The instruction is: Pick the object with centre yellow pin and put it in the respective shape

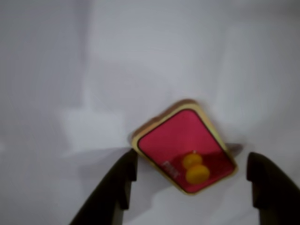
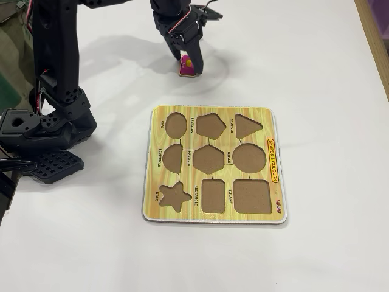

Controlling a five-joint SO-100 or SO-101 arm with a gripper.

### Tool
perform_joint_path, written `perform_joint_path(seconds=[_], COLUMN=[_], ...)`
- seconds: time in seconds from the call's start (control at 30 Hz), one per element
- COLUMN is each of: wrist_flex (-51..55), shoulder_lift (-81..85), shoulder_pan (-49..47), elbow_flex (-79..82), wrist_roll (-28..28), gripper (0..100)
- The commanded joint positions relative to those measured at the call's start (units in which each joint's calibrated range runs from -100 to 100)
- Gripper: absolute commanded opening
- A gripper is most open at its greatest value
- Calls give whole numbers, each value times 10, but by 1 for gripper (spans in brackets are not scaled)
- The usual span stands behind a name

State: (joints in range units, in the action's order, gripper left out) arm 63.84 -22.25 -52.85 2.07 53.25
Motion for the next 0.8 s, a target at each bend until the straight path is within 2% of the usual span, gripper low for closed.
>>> perform_joint_path(seconds=[0.0, 0.13, 0.33, 0.77], wrist_flex=[-20, -14, -20, 4], shoulder_lift=[48, 49, 47, 45], shoulder_pan=[20, 22, 22, 22], elbow_flex=[-3, -3, -3, 13], wrist_roll=[-8, -7, -9, 0], gripper=[26, 25, 11, 11])
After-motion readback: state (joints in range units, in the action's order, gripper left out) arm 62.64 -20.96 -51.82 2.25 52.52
